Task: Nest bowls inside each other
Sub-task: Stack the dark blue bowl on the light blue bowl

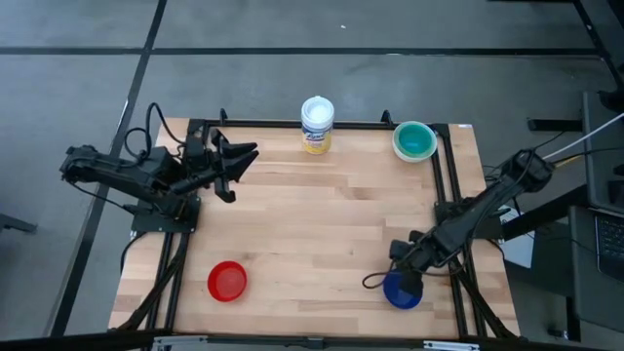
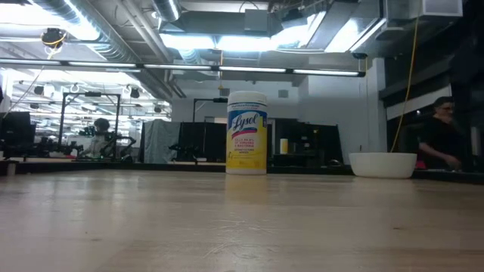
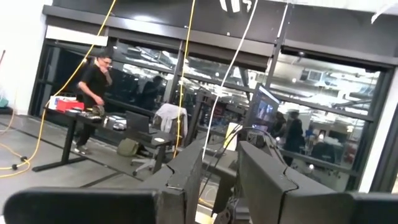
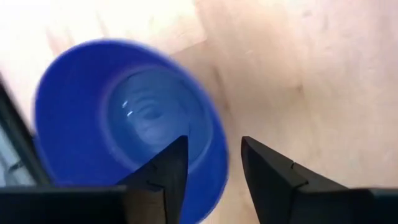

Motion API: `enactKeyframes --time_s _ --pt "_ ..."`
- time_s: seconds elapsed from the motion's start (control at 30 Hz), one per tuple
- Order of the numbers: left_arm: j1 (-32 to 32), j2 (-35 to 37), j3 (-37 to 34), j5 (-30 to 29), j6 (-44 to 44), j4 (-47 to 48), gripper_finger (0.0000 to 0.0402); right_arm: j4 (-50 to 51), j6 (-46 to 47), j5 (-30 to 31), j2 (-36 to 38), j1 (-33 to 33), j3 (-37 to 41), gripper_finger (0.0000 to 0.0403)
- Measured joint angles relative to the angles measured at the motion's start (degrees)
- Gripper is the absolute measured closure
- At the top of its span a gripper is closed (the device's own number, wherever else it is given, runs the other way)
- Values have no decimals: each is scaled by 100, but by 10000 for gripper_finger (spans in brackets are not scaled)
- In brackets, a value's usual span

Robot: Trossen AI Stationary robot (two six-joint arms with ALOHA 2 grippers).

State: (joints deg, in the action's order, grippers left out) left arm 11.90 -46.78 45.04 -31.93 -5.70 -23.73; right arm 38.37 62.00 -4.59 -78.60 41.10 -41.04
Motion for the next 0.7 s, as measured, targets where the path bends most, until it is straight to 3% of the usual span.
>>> enactKeyframes --time_s 0.17,0.3,0.37,0.57,0.7 --pt "0 -187 0 66 -54 -236 302 12 106 406 -363 -20 -1 277" --pt "0 -230 0 96 -58 -312 302 -129 -239 186 -872 -389 -12 364" --pt "0 -234 0 97 -58 -333 302 -415 -570 77 -971 -741 -94 388" --pt "0 -220 0 96 -58 -354 302 -56 -1241 776 -720 -2482 -967 398" --pt "0 -219 0 95 -26 -353 302 279 -1587 1361 -399 -4147 -1488 399"
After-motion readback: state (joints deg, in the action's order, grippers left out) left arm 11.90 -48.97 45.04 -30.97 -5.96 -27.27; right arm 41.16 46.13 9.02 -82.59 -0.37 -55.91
